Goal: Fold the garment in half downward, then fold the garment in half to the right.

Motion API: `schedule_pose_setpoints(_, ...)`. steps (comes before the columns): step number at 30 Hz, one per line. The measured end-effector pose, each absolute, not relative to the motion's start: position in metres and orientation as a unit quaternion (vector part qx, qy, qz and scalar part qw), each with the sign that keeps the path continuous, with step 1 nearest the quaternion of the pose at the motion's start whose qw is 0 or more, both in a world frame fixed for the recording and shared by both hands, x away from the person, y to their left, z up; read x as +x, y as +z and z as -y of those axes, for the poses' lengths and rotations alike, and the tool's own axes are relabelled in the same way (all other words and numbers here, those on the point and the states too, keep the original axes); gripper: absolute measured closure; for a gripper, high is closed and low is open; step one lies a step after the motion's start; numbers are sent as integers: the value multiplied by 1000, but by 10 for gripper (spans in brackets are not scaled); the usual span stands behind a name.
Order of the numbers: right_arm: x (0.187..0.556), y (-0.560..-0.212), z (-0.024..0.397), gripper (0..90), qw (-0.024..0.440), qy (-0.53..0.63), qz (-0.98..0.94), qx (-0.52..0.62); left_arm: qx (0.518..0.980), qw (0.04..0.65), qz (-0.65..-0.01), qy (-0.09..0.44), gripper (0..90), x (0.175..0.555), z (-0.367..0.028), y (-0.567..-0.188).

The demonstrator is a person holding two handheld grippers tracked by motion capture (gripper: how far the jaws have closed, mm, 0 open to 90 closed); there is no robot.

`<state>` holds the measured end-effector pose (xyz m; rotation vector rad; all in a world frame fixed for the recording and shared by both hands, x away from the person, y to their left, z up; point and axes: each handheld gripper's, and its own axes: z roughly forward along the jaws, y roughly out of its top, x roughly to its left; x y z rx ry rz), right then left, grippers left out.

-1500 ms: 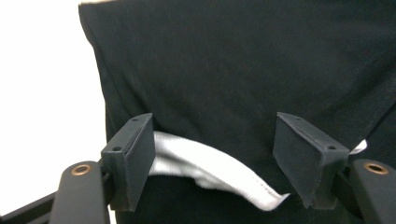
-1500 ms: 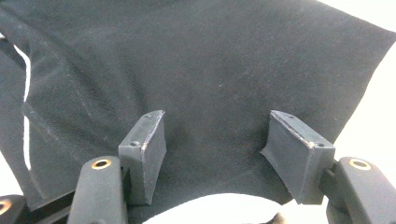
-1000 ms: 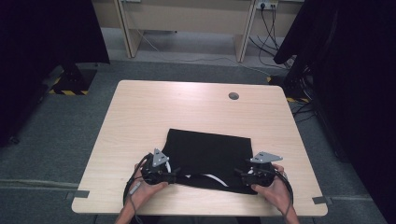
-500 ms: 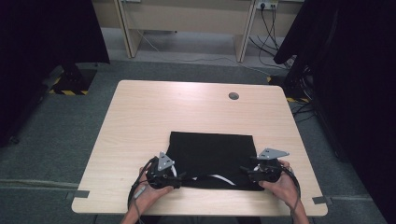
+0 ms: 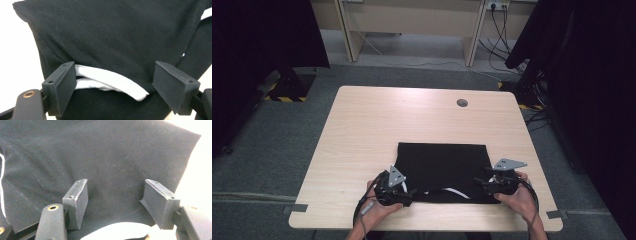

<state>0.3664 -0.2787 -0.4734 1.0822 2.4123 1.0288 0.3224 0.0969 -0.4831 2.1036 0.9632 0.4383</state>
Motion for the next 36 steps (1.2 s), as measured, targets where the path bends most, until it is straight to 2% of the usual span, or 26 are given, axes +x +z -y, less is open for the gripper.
schedule_pose_setpoints(15,365,-473,287,376,154,356,-840,379,825,396,-372,156,173,319,-95,-483)
schedule_pose_setpoints(27,366,-473,291,376,153,358,-840,379,805,401,-411,148,102,314,-121,-481)
schedule_pose_setpoints(36,365,-473,291,376,154,358,-840,378,797,418,-421,111,84,312,-117,-484)
